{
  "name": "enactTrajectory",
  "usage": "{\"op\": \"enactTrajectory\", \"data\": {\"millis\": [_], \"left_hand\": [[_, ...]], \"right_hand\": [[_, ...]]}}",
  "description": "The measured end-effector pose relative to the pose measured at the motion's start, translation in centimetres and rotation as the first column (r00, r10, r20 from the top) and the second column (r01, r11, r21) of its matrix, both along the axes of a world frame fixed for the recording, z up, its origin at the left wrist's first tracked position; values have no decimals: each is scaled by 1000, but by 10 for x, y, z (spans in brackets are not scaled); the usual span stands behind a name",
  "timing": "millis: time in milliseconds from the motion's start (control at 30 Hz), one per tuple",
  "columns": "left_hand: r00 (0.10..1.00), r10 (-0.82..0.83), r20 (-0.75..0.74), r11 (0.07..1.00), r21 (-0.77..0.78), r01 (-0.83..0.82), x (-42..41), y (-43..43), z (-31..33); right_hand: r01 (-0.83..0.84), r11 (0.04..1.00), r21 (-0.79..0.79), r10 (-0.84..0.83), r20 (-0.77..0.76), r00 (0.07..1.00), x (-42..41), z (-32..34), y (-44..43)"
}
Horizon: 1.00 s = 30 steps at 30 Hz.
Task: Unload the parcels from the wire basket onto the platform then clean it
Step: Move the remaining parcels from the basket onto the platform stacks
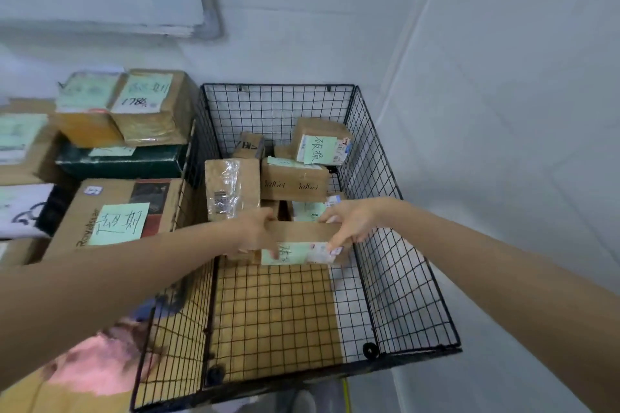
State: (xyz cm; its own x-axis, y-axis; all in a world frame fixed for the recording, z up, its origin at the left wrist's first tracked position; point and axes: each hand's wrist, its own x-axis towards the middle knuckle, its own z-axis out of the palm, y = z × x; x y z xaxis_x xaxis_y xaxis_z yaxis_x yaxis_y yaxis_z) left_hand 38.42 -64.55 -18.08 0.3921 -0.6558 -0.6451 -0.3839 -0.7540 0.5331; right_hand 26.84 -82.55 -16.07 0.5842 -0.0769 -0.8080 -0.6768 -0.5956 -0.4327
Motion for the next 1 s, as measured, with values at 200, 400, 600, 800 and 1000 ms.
{"op": "enactTrajectory", "data": {"millis": [200, 400, 600, 800, 1000], "left_hand": [[953, 135, 270, 926, -376, -24, 24, 0, 45], [928, 306, 211, 718, -691, -80, 38, 7, 96], [896, 376, 237, 568, -822, -21, 49, 15, 140], [878, 294, 378, 580, -801, 151, 31, 38, 162], [872, 372, 319, 488, -866, 109, 16, 56, 169]], "right_hand": [[37, 977, -210, 35, 326, 945, 1, 57, -24], [184, 955, -232, 4, 633, 774, 2, 103, -37], [285, 949, -133, -59, 815, 577, 8, 161, -42], [224, 970, -99, -17, 885, 466, 9, 221, -35], [201, 977, -72, 7, 951, 309, 22, 240, -14]]}}
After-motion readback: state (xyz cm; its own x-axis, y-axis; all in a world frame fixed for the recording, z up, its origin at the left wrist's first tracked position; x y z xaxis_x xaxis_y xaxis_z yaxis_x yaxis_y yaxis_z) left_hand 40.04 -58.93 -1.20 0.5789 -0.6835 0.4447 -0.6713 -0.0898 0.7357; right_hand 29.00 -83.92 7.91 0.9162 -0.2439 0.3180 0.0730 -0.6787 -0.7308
